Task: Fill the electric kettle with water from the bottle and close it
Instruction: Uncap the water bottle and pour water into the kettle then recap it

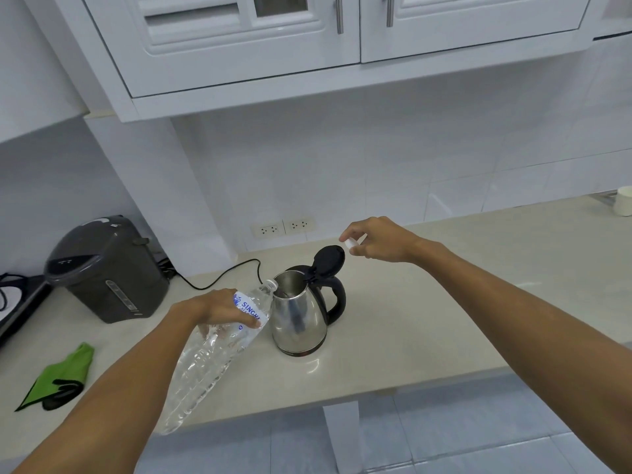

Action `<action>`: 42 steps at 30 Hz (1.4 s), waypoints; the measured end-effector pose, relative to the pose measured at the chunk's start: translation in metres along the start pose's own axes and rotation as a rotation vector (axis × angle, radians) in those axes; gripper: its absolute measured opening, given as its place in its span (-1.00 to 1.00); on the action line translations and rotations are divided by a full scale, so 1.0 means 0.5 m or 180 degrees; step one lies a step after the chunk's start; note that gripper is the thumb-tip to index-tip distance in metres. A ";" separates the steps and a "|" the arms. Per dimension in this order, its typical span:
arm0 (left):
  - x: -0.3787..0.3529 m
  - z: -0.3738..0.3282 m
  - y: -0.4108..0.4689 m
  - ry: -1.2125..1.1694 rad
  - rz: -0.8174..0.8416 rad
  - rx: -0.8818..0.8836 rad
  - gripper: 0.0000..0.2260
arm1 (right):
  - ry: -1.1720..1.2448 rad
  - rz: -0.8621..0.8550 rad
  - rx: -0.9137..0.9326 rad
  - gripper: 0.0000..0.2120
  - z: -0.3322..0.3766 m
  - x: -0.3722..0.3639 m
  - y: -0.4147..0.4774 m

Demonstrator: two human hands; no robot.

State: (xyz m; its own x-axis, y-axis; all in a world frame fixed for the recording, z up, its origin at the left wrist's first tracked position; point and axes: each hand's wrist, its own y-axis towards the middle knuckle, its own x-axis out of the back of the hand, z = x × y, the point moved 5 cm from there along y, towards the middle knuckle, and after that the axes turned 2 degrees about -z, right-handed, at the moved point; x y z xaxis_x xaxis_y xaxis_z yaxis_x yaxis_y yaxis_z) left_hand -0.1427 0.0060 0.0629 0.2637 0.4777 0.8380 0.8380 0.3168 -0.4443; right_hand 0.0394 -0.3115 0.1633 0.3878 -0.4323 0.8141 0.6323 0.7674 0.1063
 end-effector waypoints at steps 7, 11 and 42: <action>0.005 0.017 0.002 0.0096 0.0060 0.0145 -0.36 | -0.0026 0.0019 0.0016 -0.72 0.009 0.000 0.003; 0.011 0.012 -0.001 0.0085 0.0071 0.0103 -0.42 | -0.0023 0.0027 0.0011 -0.72 0.014 0.002 0.004; 0.019 -0.017 -0.030 0.0025 0.0203 0.0133 -0.39 | -0.0057 0.0063 -0.0019 -0.72 0.018 0.002 -0.006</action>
State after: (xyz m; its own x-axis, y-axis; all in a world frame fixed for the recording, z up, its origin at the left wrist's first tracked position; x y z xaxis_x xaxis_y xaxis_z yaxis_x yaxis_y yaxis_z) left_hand -0.1485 -0.0012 0.0803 0.3198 0.4915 0.8100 0.7987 0.3200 -0.5095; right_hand 0.0318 -0.3097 0.1687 0.3882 -0.4083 0.8262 0.6285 0.7730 0.0867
